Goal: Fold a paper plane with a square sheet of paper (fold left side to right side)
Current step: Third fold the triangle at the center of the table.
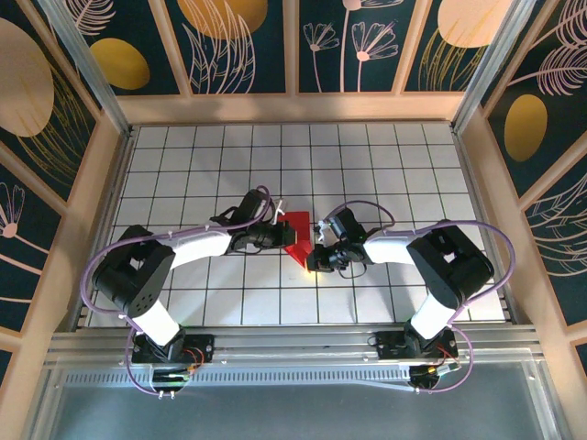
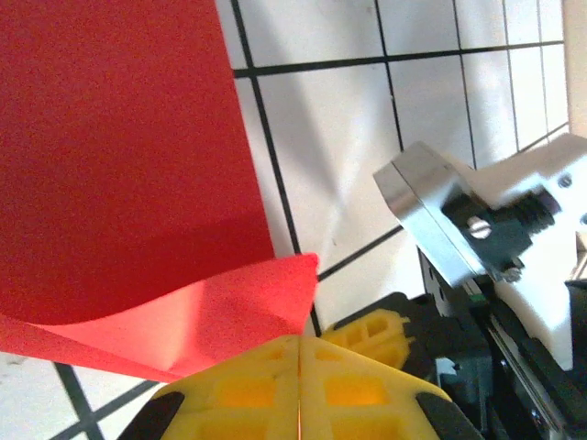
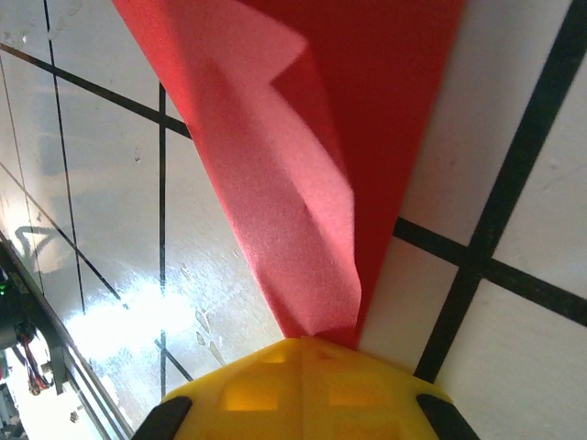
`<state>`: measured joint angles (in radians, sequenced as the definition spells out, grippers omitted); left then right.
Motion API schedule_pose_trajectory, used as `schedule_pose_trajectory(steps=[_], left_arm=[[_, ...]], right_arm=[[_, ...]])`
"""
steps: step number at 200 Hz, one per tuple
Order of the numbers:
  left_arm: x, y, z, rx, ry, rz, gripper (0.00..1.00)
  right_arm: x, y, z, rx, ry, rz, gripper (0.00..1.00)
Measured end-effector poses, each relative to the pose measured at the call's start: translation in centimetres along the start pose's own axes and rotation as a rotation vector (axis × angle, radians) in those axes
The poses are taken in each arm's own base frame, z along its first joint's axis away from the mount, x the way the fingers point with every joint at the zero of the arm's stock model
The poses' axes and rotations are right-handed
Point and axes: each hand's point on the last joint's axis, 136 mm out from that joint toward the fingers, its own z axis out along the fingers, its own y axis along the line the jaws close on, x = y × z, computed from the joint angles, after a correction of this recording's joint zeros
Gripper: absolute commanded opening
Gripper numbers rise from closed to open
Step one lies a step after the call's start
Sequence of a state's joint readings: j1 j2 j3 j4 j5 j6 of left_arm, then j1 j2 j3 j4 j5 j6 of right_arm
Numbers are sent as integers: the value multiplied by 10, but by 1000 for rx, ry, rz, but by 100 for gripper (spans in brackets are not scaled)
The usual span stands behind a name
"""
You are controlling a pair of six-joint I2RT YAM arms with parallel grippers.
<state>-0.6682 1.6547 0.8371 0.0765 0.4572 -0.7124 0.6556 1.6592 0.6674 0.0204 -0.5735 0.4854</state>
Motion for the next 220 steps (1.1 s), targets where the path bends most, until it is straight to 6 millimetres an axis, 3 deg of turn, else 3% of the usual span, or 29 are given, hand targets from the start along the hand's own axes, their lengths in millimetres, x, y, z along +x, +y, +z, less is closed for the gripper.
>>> schedule_pose_trajectory(steps=[45,126,220], left_arm=[[29,6,13,22,66,-50,5],[37,18,33,22,100,-88,4],[36,21,37,17,92,-100,2]], right_arm=[[0,0,1,12,11,4,0],[-1,0,2,30,17,6,0],[-2,1,3,33,20,6,0]])
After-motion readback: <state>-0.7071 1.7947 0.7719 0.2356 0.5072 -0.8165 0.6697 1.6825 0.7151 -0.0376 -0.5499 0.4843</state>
